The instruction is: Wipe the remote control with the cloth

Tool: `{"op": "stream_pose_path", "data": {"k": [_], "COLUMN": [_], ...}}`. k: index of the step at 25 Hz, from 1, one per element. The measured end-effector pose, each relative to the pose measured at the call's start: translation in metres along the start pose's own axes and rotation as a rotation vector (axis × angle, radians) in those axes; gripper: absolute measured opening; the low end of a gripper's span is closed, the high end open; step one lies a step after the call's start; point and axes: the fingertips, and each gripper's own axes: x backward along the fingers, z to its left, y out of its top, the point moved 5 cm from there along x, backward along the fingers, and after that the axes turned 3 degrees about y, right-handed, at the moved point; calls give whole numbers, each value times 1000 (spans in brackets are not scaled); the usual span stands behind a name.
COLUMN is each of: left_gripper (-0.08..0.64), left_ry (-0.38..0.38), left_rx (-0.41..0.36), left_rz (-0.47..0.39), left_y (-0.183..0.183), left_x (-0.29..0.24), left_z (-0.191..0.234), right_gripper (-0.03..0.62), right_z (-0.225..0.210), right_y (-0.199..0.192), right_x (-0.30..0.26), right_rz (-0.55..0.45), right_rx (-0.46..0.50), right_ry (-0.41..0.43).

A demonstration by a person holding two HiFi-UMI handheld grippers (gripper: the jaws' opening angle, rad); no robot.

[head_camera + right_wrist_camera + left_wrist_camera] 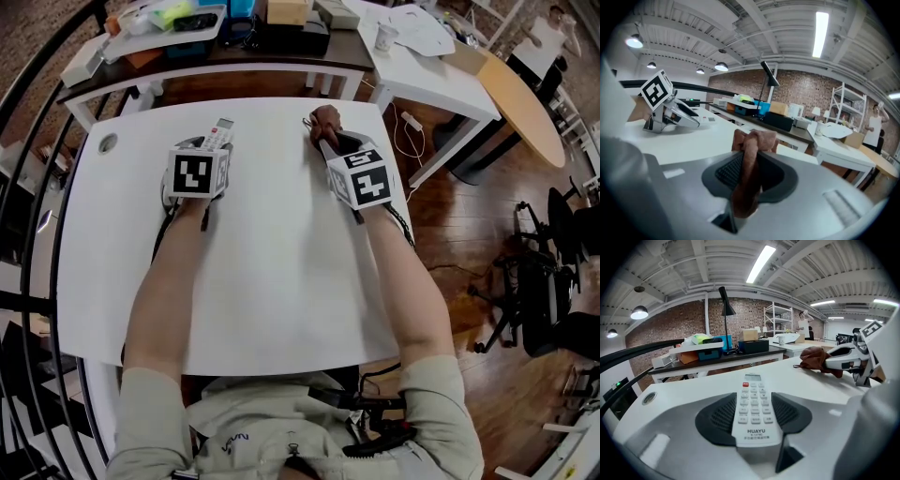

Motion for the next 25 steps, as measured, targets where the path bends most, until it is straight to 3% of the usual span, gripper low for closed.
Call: {"op": "stream_pose_path", "data": {"k": [8,17,25], "left_gripper": [242,244,279], "left_ry": [-14,-10,20], "left_rx": [-67,-69,-65], "left_rz": [105,102,77], "left_y": [-5,-5,-4], "left_x": [-11,-13,-6], "left_z": [-4,-4,0], "right_gripper": [84,150,184], "right_z": [2,2,-1], "right_y": [-9,-11,-9], "right_x": [-6,-7,0], "right_rz": [102,107,65], "right_rx": [-12,-46,-57], "right_ry": [40,77,40]}}
